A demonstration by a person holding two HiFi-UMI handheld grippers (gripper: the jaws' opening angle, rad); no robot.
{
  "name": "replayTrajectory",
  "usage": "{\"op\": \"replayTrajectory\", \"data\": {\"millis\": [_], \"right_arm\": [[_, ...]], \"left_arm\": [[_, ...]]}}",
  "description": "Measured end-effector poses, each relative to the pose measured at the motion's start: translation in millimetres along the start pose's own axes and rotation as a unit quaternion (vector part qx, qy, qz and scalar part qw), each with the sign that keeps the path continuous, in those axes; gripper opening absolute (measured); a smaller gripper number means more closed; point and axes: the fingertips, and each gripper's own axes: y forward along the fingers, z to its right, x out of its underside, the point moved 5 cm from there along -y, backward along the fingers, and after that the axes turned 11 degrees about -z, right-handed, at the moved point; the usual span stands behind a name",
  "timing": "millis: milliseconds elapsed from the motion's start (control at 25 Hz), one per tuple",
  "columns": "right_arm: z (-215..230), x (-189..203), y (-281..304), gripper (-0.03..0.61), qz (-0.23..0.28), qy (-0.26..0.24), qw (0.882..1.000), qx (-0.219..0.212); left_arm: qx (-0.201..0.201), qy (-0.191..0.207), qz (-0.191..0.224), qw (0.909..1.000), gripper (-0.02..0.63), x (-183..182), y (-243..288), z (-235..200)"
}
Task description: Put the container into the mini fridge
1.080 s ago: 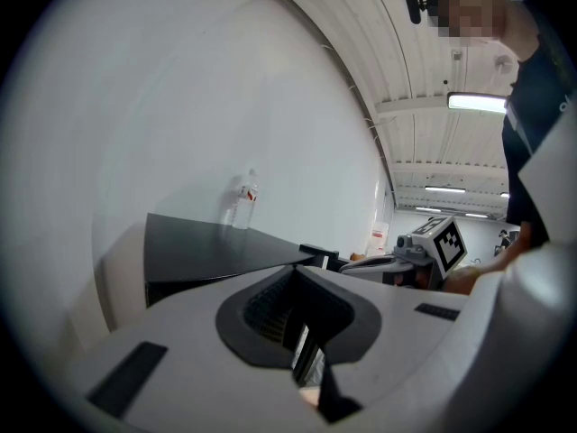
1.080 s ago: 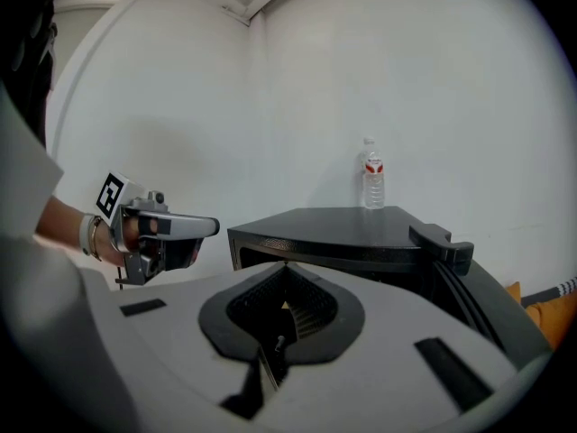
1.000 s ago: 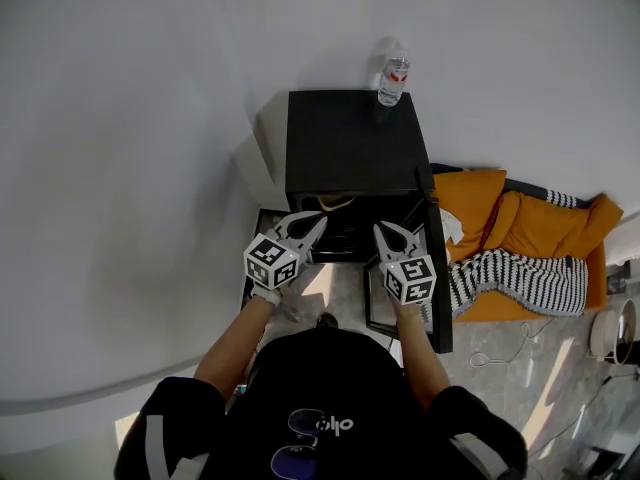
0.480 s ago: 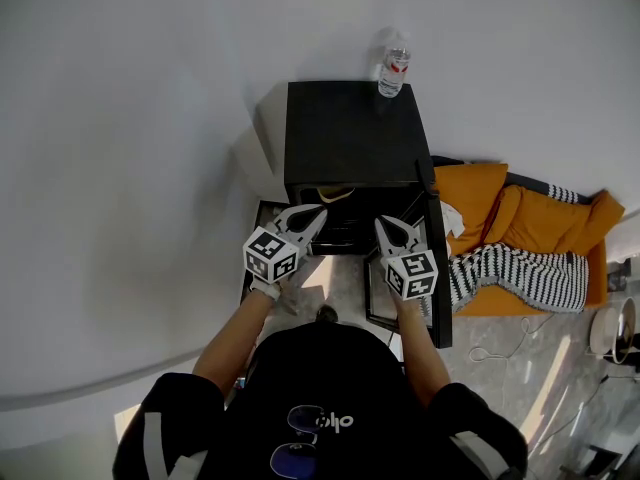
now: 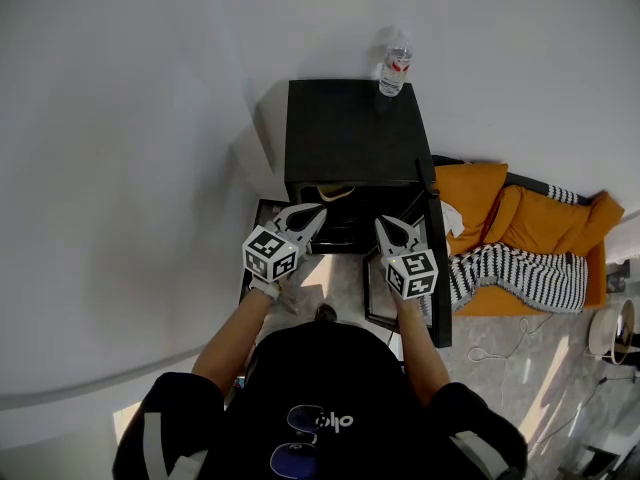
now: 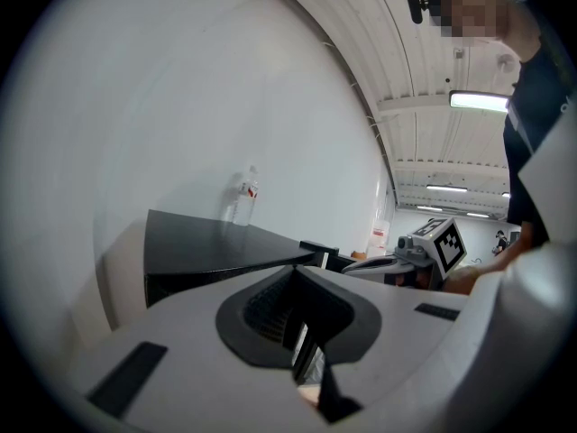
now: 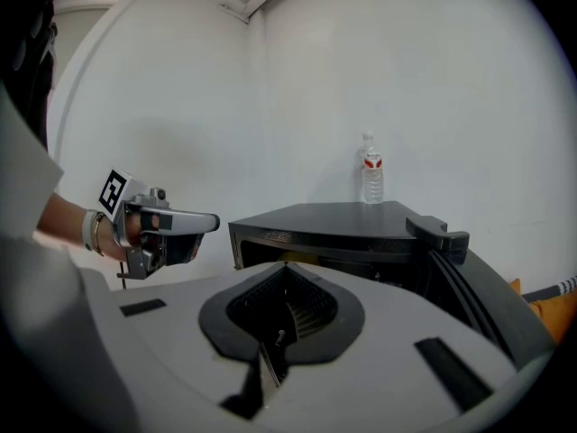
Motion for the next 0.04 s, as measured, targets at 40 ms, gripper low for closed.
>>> {"op": "replayTrajectory", "data": {"millis": [40], "right_arm": [[0.2,0.3,0.5,0.009,0.000,0.000,1.000,0.000]], "left_arm": [[0.000,0.000,0.000,1.0000,0.008,0.4,0.1,-0.7]]}}
